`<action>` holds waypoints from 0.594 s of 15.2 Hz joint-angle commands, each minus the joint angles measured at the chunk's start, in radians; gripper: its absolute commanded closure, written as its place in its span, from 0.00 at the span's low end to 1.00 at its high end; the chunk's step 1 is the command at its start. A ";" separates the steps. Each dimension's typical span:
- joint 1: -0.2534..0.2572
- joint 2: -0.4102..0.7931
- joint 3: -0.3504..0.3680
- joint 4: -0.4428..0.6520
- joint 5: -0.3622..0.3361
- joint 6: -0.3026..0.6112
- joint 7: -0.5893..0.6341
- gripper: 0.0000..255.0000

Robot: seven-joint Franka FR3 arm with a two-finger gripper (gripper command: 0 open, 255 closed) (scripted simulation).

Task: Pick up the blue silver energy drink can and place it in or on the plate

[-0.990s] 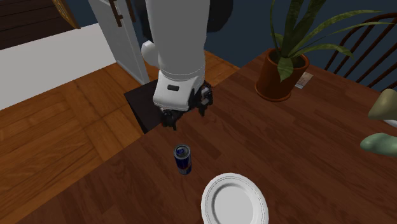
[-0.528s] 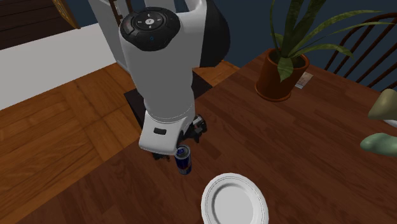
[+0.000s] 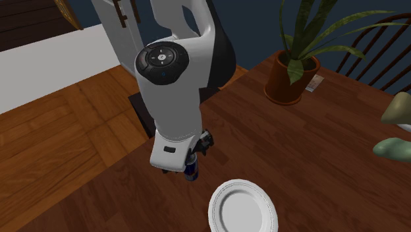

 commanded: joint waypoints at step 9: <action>0.000 0.001 0.000 -0.003 0.001 0.004 0.000 1.00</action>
